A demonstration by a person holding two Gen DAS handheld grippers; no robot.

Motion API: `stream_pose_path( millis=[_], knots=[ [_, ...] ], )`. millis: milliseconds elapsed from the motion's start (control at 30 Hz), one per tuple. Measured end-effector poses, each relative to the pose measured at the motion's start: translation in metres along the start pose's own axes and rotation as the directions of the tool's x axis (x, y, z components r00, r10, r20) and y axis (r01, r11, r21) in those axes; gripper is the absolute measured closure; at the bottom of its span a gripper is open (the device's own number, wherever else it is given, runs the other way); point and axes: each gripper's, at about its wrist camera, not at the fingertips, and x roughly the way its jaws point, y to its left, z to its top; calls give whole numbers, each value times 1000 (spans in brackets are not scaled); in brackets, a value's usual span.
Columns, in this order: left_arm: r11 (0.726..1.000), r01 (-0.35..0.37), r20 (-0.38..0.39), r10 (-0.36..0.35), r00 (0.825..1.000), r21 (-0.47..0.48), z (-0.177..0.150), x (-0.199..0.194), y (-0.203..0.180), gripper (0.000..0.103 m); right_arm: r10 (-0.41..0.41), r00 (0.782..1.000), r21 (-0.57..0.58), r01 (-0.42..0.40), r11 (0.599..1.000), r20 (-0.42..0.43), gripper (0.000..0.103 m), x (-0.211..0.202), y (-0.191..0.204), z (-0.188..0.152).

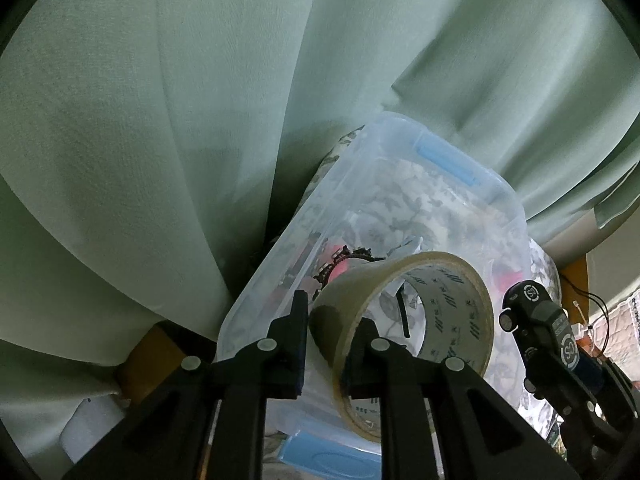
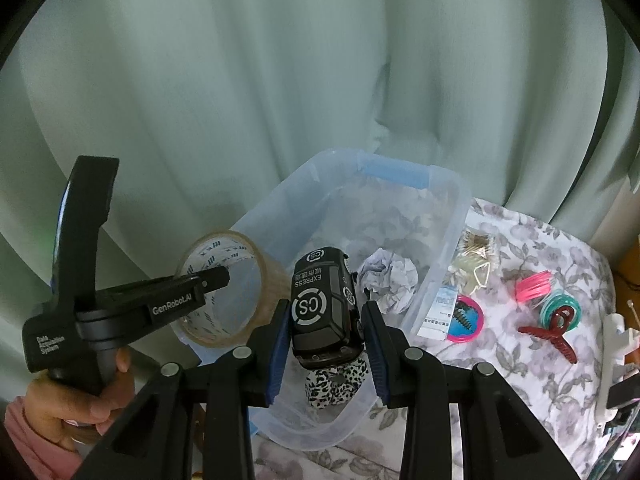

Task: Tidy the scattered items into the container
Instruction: 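Lower the tape roll into the box and open the left gripper while the right gripper releases the car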

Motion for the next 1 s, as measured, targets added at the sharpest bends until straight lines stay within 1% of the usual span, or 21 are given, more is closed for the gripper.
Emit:
stream_pose_path(
  millis=[33, 67, 200, 267, 333, 400, 467, 500, 1000],
  knots=[
    [1000, 2, -1, -2, 1000, -1, 0, -1, 0, 88, 0, 1000, 0, 0, 1000, -2, 65, 0, 0, 0],
    [1000, 5, -2, -5, 1000, -3, 0, -1, 0, 86, 2, 1000, 0, -2, 1000, -4, 65, 1, 0, 0],
    [1000, 5, -6, -5, 1000, 11, -3, -4, -1, 74, -13, 1000, 1, 13, 1000, -5, 64, 2, -2, 0],
    [1000, 13, -13, -13, 1000, 12, -4, -3, -2, 72, -19, 1000, 0, 19, 1000, -8, 64, 2, -2, 0],
    [1000, 24, -16, -24, 1000, 14, -4, -2, -3, 71, -21, 1000, 0, 21, 1000, -9, 64, 0, -1, 0],
    [999, 45, -6, -45, 999, 21, -5, -5, -6, 70, -21, 1000, 2, 21, 1000, -10, 64, -1, -1, -1],
    [998, 43, 14, -43, 999, 36, -4, -10, -9, 65, -21, 1000, 7, 21, 1000, -11, 64, -1, -3, -2],
    [998, 44, 20, -45, 999, 40, -4, -11, -10, 64, -21, 1000, 10, 21, 1000, -11, 64, -1, -4, -1],
    [997, 31, 28, -33, 999, 70, -7, -20, -24, 64, -6, 1000, 24, 6, 1000, 16, 64, -13, -8, -6]
  ],
)
